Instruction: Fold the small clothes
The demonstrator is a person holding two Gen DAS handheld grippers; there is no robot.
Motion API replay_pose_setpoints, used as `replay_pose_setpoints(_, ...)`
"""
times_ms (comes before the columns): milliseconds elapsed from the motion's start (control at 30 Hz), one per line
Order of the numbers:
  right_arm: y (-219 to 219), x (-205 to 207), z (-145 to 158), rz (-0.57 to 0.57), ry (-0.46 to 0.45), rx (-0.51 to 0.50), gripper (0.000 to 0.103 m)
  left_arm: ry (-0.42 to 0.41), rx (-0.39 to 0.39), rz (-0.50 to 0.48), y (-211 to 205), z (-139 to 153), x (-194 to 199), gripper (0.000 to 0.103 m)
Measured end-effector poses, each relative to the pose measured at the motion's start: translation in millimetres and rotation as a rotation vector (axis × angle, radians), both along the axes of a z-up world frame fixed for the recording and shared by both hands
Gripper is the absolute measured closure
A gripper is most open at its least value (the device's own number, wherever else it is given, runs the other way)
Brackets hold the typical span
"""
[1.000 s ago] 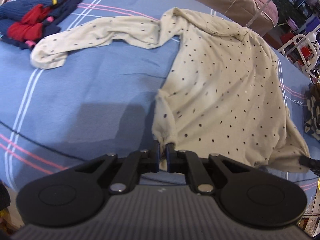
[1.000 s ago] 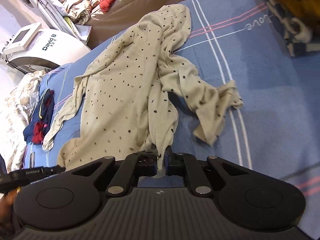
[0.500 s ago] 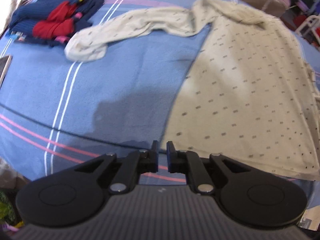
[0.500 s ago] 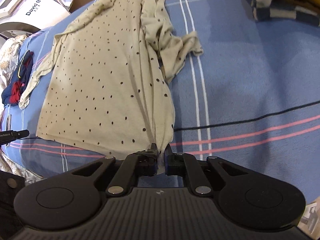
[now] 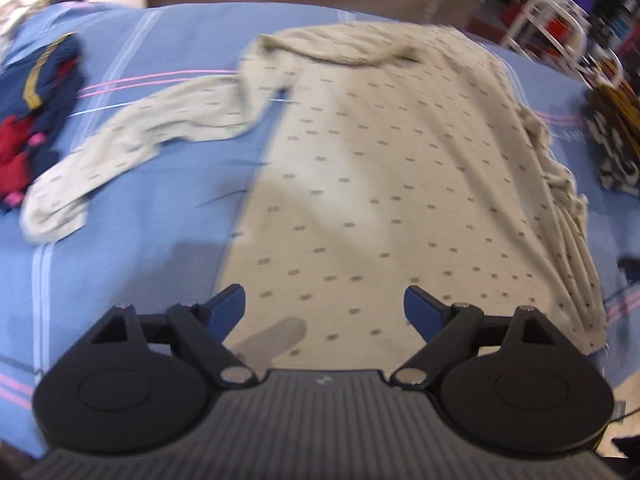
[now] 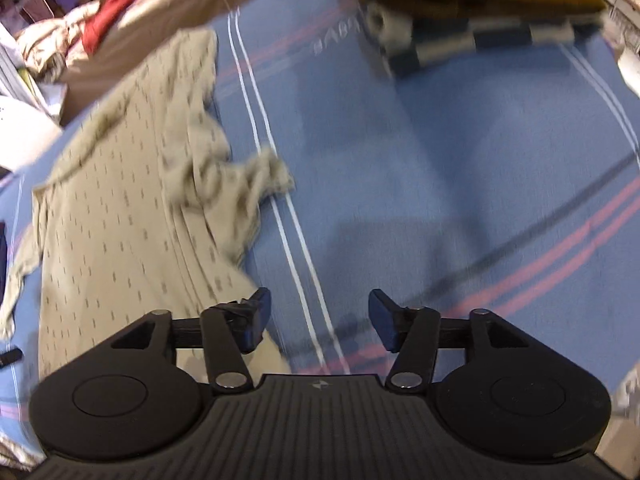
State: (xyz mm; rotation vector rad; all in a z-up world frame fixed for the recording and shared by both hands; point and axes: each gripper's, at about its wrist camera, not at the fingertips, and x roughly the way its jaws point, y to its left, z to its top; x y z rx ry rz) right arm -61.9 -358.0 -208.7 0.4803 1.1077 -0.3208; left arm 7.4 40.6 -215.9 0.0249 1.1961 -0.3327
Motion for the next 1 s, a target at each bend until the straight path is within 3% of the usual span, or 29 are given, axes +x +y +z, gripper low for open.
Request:
replay_pose_setpoints(133, 10.9, 42.2, -7.5, 0.126, -0.064, -0.017, 0.010, 0.035, 0.006, -0.115, -50.2, -8.1, 10.5, 0.016)
replay_pose_setpoints(233, 24.5, 62.8, -24.3, 0.196, -0.029, -0.030, 0.021, 0.062, -0.009, -0.157, -72.1, -12.2, 11.2, 0.016)
replay_pose_setpoints(300, 34.3, 74.8, -37.3, 0.237, -0.009, -0.037, 0.060, 0.071, -0.001, -0.173, -80.0, -13.9, 8.5, 0.016)
replay_pose_setpoints(333, 38.2, 80.3, -43.6, 0.256, 0.015, -0.067, 0.066, 0.077, 0.005, -0.182, -82.2, -14.4, 7.1, 0.016)
replay_pose_setpoints(367, 38.7, 83.2, -47.0, 0.264, 0.029, -0.099, 0.084, 0.083, 0.011, -0.188, -83.4, -14.6, 6.0, 0.016)
replay_pose_setpoints(400, 34.5, 79.6, -43.6, 0.264, 0.010, -0.105, 0.093, 0.085, 0.015, -0.189, -83.0, -14.4, 4.9, 0.016)
replay_pose_setpoints(567, -28.1, 60.0, -9.6, 0.172, -0.032, -0.184, 0.096, 0.094, 0.016, -0.149, -77.9, -15.6, 8.7, 0.016)
replay_pose_setpoints(833, -142.6, -6.5, 48.6, 0.036, 0.023, -0.385, 0.097, 0.089, 0.006, -0.165, -91.3, -13.8, 17.5, 0.016)
replay_pose_setpoints(933, -173.1, -29.5, 55.9, -0.030, 0.045, -0.381, 0.097, 0.087, 0.008, -0.189, -99.4, -13.4, 18.4, 0.016)
replay_pose_setpoints(1000, -185.4, -32.0, 53.9, -0.059, 0.054, -0.319, 0.097, 0.094, 0.009, -0.202, -104.6, -14.4, 19.7, 0.016)
